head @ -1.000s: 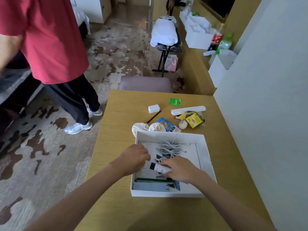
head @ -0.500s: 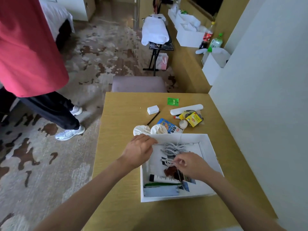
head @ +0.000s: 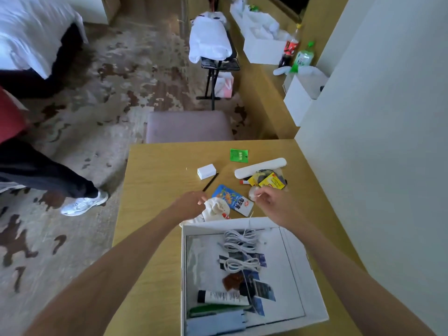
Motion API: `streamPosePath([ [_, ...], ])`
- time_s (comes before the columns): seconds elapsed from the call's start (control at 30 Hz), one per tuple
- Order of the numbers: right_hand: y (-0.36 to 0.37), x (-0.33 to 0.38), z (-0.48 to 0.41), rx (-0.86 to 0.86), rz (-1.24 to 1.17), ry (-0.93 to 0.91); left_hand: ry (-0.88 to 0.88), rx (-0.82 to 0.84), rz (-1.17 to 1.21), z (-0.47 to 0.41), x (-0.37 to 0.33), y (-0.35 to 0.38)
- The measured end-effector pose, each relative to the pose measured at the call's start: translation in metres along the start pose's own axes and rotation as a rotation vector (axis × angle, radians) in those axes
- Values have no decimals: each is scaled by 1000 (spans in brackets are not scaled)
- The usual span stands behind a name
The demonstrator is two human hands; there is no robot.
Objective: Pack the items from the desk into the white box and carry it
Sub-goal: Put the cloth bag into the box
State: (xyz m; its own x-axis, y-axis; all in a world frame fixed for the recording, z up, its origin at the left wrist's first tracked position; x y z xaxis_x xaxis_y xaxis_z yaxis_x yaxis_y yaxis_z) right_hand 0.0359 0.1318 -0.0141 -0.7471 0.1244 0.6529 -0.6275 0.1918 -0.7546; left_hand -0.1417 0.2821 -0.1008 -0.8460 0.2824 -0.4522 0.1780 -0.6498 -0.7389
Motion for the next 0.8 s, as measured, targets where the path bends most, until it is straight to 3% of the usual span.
streamPosePath([
  [0.1, 25, -12, -39, 127, 4, -44, -91, -12, -32, -23, 14, 8],
  [0.2, 68, -25, -76, 330, 46, -77, -250, -125, -99, -36, 40, 10],
  [0.3, 118, -27, -103, 563, 38, -102, -392, -126, -98, -42, 64, 16],
  [0.47, 165, -20, -115, 809, 152, -212, -497, -153, -218, -43, 83, 18],
  [0.6, 163, -18, -116, 758, 185, -252, -514, -99, 39, -38, 95, 25],
  [0.8, 96, 8, -108, 323, -172, -164, -406, -226, 393, 1, 87, -4],
])
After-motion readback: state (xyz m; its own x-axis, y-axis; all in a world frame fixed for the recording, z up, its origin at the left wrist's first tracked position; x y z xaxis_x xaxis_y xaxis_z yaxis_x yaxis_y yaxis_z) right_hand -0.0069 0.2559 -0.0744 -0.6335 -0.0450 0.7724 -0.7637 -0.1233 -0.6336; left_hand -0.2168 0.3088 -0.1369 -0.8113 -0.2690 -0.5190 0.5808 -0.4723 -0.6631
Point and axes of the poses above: each hand's wrist, its own z-axis away from the middle knuckle, its own y-axis out of the palm, x = y × z, the point moved 8 cm from there along -z, towards the middle knuckle, and after that the axes turned 15 degrees about -y, right-handed, at the moved point
